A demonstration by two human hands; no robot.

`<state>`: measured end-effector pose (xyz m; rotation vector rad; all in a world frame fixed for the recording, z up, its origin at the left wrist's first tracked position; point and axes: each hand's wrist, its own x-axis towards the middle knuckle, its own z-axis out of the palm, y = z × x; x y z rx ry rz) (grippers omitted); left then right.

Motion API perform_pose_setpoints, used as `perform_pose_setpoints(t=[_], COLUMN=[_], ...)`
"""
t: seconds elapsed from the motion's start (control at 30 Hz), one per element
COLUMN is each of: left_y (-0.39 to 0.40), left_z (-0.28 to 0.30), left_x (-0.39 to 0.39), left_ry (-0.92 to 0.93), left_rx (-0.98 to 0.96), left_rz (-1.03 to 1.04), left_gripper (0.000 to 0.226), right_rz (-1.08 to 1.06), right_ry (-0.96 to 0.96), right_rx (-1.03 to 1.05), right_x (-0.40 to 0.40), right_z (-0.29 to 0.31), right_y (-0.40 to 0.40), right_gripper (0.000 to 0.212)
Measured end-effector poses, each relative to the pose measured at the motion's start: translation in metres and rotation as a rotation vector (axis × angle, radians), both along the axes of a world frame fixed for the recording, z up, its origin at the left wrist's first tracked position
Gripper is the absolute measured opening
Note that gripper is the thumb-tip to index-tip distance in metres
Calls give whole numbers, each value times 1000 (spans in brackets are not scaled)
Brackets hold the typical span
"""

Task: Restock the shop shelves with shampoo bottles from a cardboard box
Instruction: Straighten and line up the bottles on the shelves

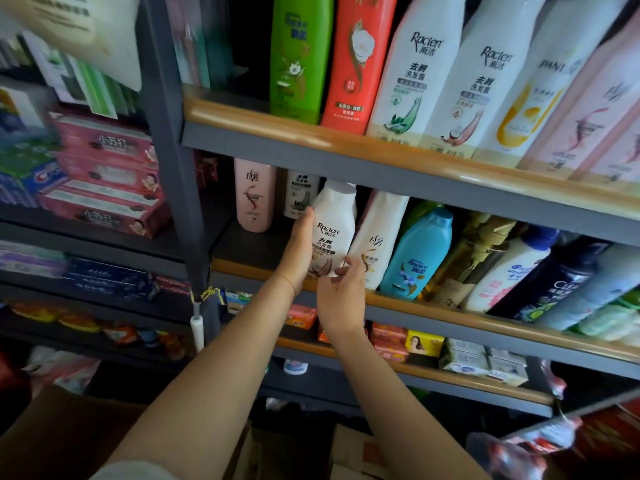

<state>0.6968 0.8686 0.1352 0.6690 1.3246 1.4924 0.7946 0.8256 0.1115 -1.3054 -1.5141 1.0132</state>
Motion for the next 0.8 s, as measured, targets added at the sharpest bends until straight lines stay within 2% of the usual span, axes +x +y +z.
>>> perform_pose_setpoints(t=[0.1, 0.23, 0.37, 0.5, 0.63, 0.73, 0.8], left_y=[0, -6, -9, -7, 2, 6, 8], left_z=[-4, -2, -6, -5, -2, -4, -8], left_x=[2, -6, -34, -59, -74, -83, -88], left_ry=[15, 33, 54, 40, 7, -29, -6], left_rx=[13, 10, -3, -12, 12, 9, 17], left_rz=[-7, -46, 54, 46, -8, -21, -25], left_gripper=[58, 55, 58, 60, 72, 61, 58], right_rz=[-14, -42, 65, 161, 255, 201, 153], right_ry=[12, 12, 30, 75, 176, 307, 299], right_rx=[5, 34, 9, -45, -193, -322, -343], right_x=[-1, -8, -25, -53, -85, -108, -120], right_z=[2, 2, 10, 19, 26, 34, 34], right_y=[-4, -12, -16, -11, 6, 21, 31], right_gripper=[38, 18, 14, 23, 44, 56, 69])
